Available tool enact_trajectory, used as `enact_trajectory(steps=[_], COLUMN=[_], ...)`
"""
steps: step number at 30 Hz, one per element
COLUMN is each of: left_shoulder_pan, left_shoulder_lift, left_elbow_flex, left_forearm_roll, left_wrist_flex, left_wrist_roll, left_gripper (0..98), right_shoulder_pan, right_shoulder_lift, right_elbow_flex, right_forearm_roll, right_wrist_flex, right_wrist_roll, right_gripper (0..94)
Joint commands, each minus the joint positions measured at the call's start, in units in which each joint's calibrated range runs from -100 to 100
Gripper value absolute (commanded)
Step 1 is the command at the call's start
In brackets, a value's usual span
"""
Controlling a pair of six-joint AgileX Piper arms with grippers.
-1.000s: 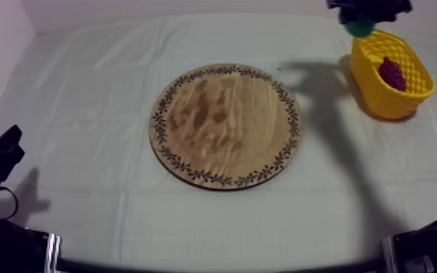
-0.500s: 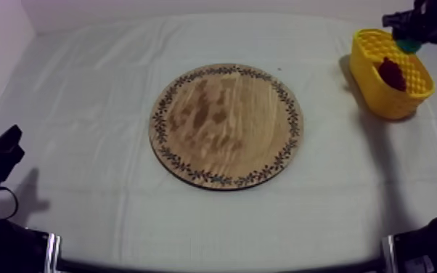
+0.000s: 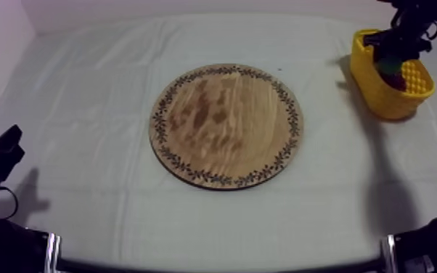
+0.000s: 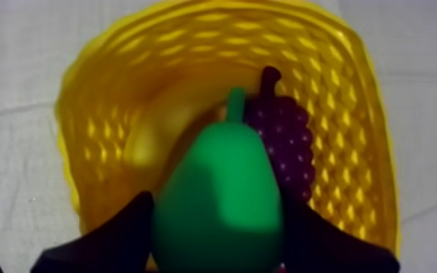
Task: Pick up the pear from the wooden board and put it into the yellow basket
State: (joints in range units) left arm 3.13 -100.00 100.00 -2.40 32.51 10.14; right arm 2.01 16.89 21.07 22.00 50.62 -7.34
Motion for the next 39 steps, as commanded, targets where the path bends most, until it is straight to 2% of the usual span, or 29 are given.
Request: enact_trajectory(steps=[1, 3, 9, 13, 18, 23, 31, 35, 39], left_shoulder_pan=[0.0, 0.0, 0.0, 0.0, 0.0, 0.0, 0.0, 0.0, 0.0], left_shoulder_lift=[0.0, 0.0, 0.0, 0.0, 0.0, 0.0, 0.0, 0.0, 0.0], left_elbow_flex=[0.0, 0.0, 0.0, 0.0, 0.0, 0.0, 0.0, 0.0, 0.0], left_forearm_roll=[-0.02, -0.02, -0.02, -0.02, -0.02, -0.02, -0.02, -0.02, -0.02], left_wrist_flex=[0.0, 0.0, 0.0, 0.0, 0.0, 0.0, 0.0, 0.0, 0.0], left_wrist_roll=[0.0, 0.0, 0.0, 0.0, 0.0, 0.0, 0.0, 0.0, 0.0], left_gripper=[0.1, 0.1, 0.1, 0.1, 0.1, 0.1, 0.1, 0.1, 0.1], right_shoulder_pan=[0.2, 0.5, 1.2, 1.4, 1.8, 2.3, 3.9, 4.1, 4.1], right_shoulder_lift=[2.7, 4.1, 5.4, 4.4, 0.1, -9.2, -31.5, -43.5, -55.1], right_elbow_flex=[-2.3, -4.1, -5.5, -5.1, -3.7, 2.1, 22.4, 32.8, 42.2], right_forearm_roll=[-1.0, -1.9, -3.2, -3.8, -4.7, -4.9, -5.3, -6.2, -8.5], right_wrist_flex=[2.2, 3.5, 5.1, 4.9, 3.5, -0.6, -13.5, -17.4, -19.0], right_wrist_roll=[0.7, 1.3, 2.0, 2.4, 3.4, 3.8, 4.4, 5.6, 7.9], right_gripper=[49.0, 50.6, 64.7, 66.2, 62.8, 58.6, 49.4, 47.2, 43.3])
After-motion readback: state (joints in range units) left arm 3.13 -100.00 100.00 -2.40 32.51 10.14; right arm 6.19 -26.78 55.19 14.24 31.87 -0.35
